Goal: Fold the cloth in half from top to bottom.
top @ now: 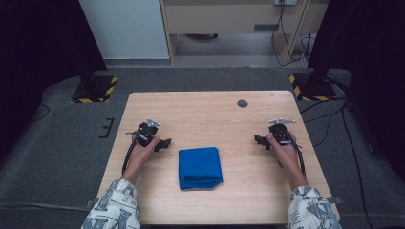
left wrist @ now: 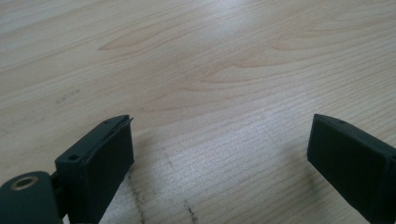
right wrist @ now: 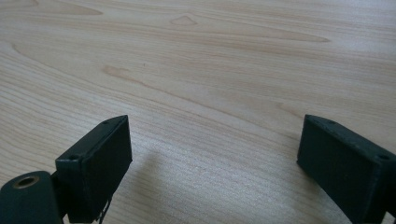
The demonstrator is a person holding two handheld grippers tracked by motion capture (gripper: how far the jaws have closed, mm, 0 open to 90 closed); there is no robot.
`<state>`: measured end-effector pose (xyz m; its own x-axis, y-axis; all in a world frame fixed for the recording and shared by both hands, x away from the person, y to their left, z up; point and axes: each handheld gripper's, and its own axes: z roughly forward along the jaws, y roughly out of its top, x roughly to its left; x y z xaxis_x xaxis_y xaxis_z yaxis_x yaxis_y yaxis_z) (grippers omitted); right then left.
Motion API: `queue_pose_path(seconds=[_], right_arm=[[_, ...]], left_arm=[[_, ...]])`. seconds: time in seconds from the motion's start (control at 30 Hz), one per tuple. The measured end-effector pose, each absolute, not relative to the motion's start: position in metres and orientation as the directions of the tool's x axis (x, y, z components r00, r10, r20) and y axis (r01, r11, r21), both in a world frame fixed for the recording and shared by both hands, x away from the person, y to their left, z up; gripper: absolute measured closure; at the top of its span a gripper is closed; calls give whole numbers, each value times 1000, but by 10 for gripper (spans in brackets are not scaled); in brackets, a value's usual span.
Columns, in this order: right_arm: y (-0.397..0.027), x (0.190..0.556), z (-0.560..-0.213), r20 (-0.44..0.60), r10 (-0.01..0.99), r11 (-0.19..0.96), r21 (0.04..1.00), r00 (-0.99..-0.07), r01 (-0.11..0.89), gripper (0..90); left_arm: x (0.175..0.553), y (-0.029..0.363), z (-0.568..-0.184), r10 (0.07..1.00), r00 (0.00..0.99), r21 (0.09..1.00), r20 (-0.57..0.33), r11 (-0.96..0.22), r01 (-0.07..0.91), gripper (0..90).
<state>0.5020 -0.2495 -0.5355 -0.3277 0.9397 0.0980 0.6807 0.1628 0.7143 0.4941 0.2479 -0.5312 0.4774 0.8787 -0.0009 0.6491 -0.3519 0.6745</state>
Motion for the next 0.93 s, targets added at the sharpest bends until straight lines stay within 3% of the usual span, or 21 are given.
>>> queue_pose_path(seconds=[0.2,0.6,0.93], right_arm=[[-239,498,-540,0,940,237,719,-341,653,79],[-237,468,-540,0,938,240,718,-345,653,79],[-237,466,-540,-3,939,240,720,-343,651,79]], left_arm=[[490,248,-537,882,471,699,2,-339,630,46],[473,246,-538,879,476,706,4,-340,621,36],[469,246,-538,880,476,706,5,-340,621,35]])
